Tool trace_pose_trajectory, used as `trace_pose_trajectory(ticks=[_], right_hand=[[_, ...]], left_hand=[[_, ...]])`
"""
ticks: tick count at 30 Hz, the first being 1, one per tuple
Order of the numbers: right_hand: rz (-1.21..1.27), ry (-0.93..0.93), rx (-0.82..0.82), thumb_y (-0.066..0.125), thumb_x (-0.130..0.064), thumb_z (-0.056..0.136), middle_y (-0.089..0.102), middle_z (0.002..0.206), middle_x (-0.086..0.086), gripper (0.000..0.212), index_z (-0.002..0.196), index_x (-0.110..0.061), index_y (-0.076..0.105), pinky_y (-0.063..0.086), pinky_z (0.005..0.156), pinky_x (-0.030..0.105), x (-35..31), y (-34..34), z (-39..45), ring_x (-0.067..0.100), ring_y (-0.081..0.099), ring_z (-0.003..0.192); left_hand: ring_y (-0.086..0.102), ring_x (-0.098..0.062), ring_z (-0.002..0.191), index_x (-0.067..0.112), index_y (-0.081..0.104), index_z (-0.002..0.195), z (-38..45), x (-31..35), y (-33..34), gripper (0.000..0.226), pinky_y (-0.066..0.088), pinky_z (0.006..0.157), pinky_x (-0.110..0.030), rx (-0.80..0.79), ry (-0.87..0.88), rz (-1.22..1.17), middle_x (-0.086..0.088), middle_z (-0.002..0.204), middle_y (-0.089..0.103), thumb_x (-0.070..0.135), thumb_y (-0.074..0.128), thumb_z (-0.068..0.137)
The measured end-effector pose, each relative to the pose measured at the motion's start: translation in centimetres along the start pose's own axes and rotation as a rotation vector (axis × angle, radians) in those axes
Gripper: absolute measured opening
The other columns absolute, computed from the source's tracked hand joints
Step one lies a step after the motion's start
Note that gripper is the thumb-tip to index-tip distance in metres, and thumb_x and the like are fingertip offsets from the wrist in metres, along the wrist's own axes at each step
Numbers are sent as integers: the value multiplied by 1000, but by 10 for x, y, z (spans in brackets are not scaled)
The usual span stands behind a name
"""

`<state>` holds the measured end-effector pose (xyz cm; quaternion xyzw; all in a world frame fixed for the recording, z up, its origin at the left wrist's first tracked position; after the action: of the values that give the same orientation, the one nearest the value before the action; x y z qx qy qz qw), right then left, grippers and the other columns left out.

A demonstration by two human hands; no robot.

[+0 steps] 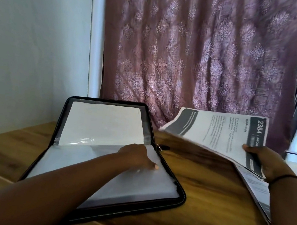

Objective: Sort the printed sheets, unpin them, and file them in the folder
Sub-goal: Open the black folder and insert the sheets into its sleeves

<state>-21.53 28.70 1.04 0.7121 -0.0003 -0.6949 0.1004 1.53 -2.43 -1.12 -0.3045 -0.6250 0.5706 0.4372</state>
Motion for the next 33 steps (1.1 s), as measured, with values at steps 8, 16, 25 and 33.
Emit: trace_pose_trajectory(ticks=[8,16,25,33], right_hand=[[-88,-7,-52,67,-4,83,73,76,13,36,118,-4,59,54,72,40,6,4,3,32,63,79],[-109,8,-170,66,-5,84,73,71,14,22,106,-4,62,58,71,46,8,13,1,35,68,73],[59,9,-33,64,-3,85,72,96,18,36,121,-3,58,59,53,44,8,-2,13,27,70,70],[-143,44,-139,61,-2,88,70,60,15,12,99,2,59,55,43,31,1,15,-12,25,66,45]], left_hand=[[55,-33,115,5,60,114,6,-13,-11,53,42,87,-32,176,-67,-76,-16,126,58,49,36,97],[52,-32,120,9,62,124,17,-21,-16,55,40,103,-35,132,-49,-115,-18,134,53,43,25,102],[52,-33,117,0,56,119,11,-12,-9,58,40,94,-33,52,-15,-24,-22,130,53,45,26,101],[54,-36,110,2,58,113,8,-10,-7,60,39,83,-34,93,-19,-3,-21,123,56,50,22,100]])
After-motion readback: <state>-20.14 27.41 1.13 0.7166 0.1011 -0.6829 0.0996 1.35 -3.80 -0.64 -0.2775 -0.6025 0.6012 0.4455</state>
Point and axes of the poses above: each hand's wrist, its own z-axis towards the middle knuckle, its own y-axis out of the palm, x = y × z, the point moved 6 cm from there along z, towards the middle knuckle
